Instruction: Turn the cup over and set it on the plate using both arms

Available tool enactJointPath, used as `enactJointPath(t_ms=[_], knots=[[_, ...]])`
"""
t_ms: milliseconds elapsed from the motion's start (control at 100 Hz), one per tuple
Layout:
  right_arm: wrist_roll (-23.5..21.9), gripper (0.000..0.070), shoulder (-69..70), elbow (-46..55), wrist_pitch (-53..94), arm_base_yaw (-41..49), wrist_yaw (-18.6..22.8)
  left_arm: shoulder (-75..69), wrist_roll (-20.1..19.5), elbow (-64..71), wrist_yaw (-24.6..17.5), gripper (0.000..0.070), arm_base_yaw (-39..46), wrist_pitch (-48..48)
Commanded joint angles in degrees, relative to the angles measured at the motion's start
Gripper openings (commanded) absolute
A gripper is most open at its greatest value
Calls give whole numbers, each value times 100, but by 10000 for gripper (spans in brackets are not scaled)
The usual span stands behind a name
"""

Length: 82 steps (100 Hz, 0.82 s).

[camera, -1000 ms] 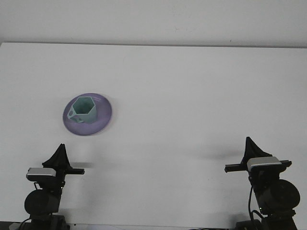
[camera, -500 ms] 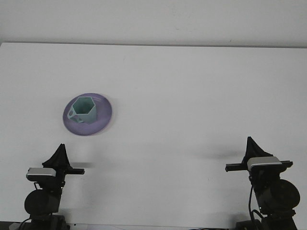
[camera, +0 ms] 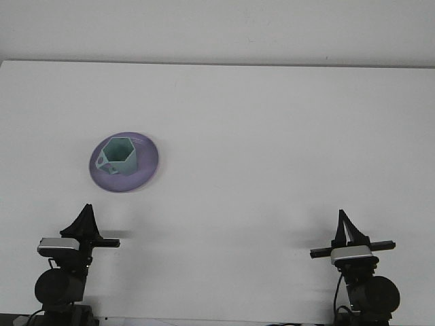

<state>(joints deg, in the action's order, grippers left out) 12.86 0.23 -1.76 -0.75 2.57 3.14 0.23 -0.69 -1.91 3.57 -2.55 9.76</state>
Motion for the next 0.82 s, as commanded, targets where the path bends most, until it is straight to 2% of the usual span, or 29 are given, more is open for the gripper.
enactJointPath(t_ms=[0,150,220,810], knots=[[-7,1,-17,111,-166,-9,-15,2,11,111,17,15,-9,63],[-2,1,-17,103,-170,-7,-13,-4,11,111,17,15,-9,61],[-136,1,-15,103,-190,-7,15,-4,11,111,17,15,-9,63],[-127,1,-17,103,-330,9,-13,-4,11,111,17,15,-9,63]])
